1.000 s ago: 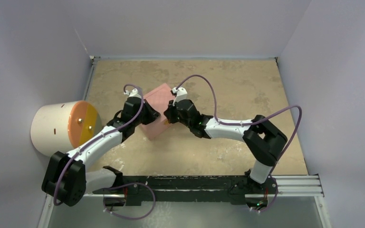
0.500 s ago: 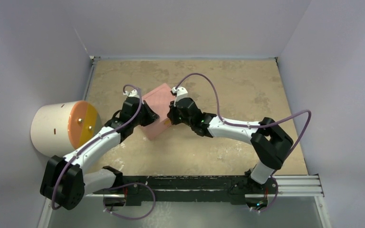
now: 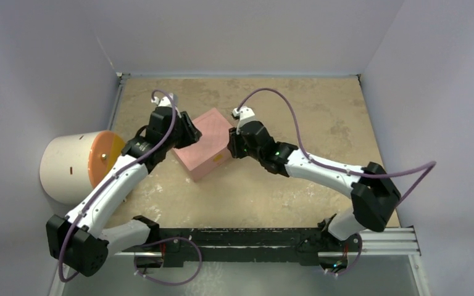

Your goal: Organize the mixed jewelry

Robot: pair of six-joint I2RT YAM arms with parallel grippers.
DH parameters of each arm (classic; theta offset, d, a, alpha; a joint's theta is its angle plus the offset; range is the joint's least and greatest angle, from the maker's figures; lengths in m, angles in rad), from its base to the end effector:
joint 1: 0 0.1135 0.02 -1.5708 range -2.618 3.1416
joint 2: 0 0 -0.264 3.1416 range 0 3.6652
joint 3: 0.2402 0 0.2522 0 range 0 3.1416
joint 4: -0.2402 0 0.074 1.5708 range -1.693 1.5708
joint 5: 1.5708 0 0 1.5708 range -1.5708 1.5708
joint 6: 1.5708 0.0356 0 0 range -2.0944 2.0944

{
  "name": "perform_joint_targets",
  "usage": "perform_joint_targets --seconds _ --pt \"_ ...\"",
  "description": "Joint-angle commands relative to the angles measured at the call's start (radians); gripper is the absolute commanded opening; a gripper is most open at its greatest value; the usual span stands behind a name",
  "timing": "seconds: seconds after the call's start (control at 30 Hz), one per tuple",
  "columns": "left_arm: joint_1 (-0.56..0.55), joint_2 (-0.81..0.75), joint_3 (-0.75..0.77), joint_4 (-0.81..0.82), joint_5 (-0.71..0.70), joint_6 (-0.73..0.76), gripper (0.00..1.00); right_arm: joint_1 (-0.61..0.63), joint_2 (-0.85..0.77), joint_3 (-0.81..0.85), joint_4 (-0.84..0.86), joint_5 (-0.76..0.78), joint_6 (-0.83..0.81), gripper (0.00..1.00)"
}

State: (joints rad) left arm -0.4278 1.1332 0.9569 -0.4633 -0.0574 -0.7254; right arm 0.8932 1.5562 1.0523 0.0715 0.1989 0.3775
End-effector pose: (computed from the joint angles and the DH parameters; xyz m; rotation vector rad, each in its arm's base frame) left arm 0.2262 -0.1009 0.3033 -0.3689 2.2400 -0.5671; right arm 0.2302 0.2749 0.2661 -0.3950 2.0095 0.6119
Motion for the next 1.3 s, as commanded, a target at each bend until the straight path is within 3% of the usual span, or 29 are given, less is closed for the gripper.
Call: perform_joint_targets --seconds 0.0,0.27,0.33,0.43,0.73,1.0,1.27 --pt "-0.002 -0.071 0.136 -0.082 -0.105 0.077 0.39 -0.021 -0.121 0.032 -0.016 0.057 -0.050 0.35" --pt "-0.001 -0.131 0.233 -0.107 -0.191 0.166 0.58 -0.082 -0.279 -0.081 0.016 0.195 -0.118 0.67" --pt "-0.002 -0.140 0.245 -0.110 -0.210 0.181 0.66 -0.114 -0.318 -0.110 0.011 0.219 -0.121 0.81" --pt "-0.002 -0.154 0.250 -0.108 -0.239 0.201 0.70 -0.181 -0.364 -0.156 -0.008 0.251 -0.111 0.98" --pt "-0.002 -0.218 0.170 -0.038 -0.261 0.212 0.75 -0.429 -0.518 -0.277 -0.118 0.157 -0.011 0.99" --pt "-0.002 -0.281 0.060 0.036 -0.205 0.207 0.75 -0.445 -0.727 -0.397 -0.165 0.075 0.022 0.99" --pt "-0.002 -0.380 -0.061 0.115 -0.152 0.194 0.75 -0.444 -1.001 -0.453 -0.265 0.159 0.070 0.99"
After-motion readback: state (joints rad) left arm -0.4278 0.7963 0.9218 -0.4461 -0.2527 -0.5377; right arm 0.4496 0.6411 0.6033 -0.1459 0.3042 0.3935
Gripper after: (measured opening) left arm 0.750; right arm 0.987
